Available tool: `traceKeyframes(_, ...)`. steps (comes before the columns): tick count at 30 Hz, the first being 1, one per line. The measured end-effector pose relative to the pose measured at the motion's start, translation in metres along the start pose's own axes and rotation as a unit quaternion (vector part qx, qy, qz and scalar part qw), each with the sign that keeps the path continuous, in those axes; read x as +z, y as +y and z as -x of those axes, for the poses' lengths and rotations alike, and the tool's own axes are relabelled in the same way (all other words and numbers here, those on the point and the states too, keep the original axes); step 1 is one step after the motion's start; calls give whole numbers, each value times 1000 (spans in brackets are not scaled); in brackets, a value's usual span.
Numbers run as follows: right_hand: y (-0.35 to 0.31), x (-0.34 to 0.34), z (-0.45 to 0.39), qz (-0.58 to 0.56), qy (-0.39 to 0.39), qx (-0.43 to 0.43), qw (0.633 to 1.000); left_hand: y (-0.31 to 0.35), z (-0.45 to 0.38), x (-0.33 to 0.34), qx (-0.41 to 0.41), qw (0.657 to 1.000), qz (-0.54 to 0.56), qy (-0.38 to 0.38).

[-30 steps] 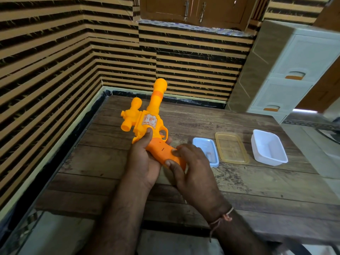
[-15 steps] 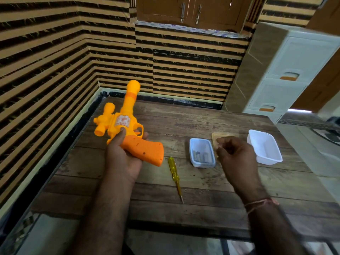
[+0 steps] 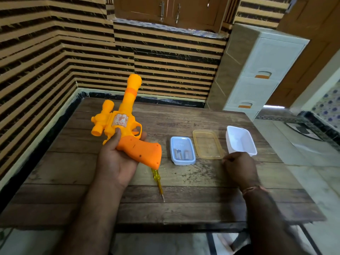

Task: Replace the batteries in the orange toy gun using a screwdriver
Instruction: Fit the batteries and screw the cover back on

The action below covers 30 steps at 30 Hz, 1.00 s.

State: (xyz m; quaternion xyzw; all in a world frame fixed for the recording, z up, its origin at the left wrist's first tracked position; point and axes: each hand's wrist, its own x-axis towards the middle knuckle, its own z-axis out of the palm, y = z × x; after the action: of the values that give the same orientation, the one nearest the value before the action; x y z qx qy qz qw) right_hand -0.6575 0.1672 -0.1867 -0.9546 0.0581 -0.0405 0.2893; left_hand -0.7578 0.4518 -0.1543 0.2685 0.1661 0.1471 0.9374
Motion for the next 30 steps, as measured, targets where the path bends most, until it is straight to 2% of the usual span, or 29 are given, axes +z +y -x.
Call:
traceKeyframes(15, -10, 14, 0, 105, 9, 8, 994, -2, 0, 1, -5, 1000, -11, 0)
traceKeyframes(22, -12, 18, 5, 172, -22, -16, 985, -2, 0, 2, -11, 1000, 5, 9)
traceKeyframes(24, -18, 15, 7, 122, -1, -22, 992, -2, 0, 1, -11, 1000, 9, 10)
traceKeyframes(27, -44, 2, 18, -72, 43, -68, 994, -3, -3, 0, -10, 1000, 8, 14)
traceKeyframes(30, -92, -7, 54, -309, -20, -131, 942, -7, -4, 0, -6, 1000, -2, 7)
